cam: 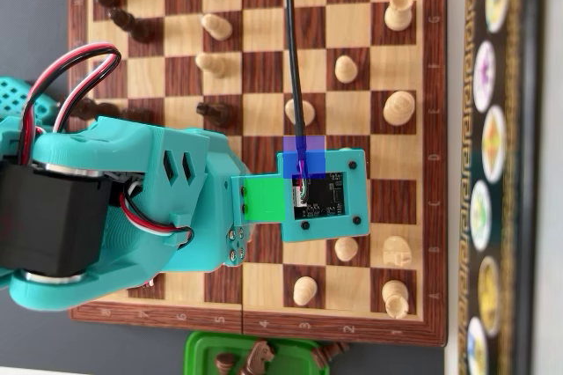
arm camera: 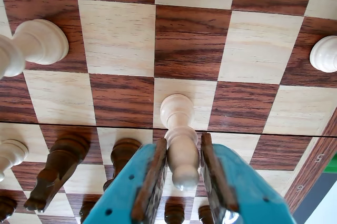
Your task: Play chess
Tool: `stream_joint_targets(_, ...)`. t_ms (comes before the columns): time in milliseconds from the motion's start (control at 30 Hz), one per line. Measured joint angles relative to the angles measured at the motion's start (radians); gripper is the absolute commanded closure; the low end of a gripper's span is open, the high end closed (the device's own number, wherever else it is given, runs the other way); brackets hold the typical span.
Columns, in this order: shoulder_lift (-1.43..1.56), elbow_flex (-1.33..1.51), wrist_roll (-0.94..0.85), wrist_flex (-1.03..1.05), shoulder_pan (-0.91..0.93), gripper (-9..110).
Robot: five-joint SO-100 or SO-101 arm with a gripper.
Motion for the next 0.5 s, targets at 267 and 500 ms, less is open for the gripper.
stream_joint_targets(267, 0.000, -0.009, -0.003, 0.000, 0.000, 90)
stream_joint_targets(500, 0.000, -0.011, -0.003, 0.000, -0.008, 87)
